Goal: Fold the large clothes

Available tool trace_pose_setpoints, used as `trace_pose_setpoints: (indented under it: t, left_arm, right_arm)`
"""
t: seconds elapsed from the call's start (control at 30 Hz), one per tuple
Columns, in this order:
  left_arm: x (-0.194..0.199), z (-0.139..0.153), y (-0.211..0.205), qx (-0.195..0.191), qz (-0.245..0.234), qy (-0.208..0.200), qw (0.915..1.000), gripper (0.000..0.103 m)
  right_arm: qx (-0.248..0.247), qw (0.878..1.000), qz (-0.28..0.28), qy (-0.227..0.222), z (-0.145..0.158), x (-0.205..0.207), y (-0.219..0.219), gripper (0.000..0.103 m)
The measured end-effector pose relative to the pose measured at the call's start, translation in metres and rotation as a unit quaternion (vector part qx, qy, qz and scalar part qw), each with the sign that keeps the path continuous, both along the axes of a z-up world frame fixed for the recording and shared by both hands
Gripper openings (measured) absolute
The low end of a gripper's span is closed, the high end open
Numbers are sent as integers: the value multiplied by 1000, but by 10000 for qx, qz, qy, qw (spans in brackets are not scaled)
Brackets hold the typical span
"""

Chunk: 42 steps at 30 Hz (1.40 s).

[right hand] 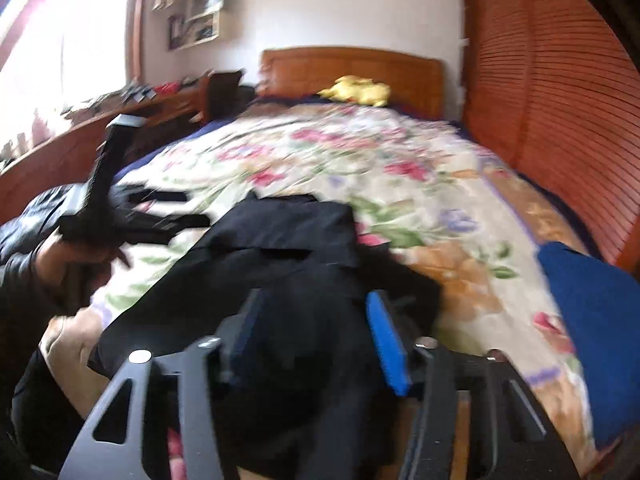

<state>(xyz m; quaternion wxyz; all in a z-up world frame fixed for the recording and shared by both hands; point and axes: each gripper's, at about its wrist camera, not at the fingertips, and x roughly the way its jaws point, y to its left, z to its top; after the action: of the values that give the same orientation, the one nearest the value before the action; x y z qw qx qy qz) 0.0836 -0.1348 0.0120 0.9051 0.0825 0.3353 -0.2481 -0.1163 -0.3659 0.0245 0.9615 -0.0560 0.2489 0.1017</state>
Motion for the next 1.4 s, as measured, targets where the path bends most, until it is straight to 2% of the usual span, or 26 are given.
trace_pose_setpoints:
  t: [0.07, 0.13, 0.17, 0.23, 0.4, 0.43, 0.6, 0.7, 0.83, 1.03, 1.2, 1.4]
  left_arm:
    - [11, -6, 0, 23, 24, 114, 9999, 77]
    - [17, -11, -3, 92, 20, 163, 9998, 77]
    - [22, -14, -3, 136, 23, 164, 9998, 77]
    - [27, -19, -6, 180, 4, 193, 9997, 77]
    - [34, -28, -10, 289, -36, 245, 9993, 77]
    - [34, -28, -10, 281, -32, 253, 9993, 77]
    - [41, -31, -12, 291, -59, 282, 9992, 77]
    - [41, -29, -6, 205, -30, 291, 9994, 77]
    - [37, -26, 4, 131, -7, 317, 9994, 77]
    - [35, -23, 20, 130, 96, 286, 9995, 77]
    - [38, -21, 35, 95, 248, 300, 9992, 77]
    - [38, -24, 48, 114, 356, 307, 9988, 77]
  right_arm:
    - [-171, 9996, 100, 211, -11, 12, 10, 39]
    - [-390, 9982, -49, 463, -25, 25, 6, 35]
    - [-391, 9973, -74, 620, -34, 30, 1, 28]
    - [-332, 9957, -140, 855, -52, 35, -10, 26]
    - [-381, 9960, -272, 756, -47, 26, -6, 26]
    - [-374, 9962, -321, 722, -44, 21, -5, 27]
    - [10, 9959, -751, 513, -30, -13, -26, 50]
    - [82, 9936, -1040, 431, -26, -41, -38, 51]
    - [58, 9940, -1006, 425, -23, -73, -33, 51]
    - [25, 9928, -922, 764, -43, -111, -26, 51]
    - [259, 9905, -997, 915, -62, -111, -26, 51]
    - [419, 9905, -960, 893, -69, -83, -24, 51]
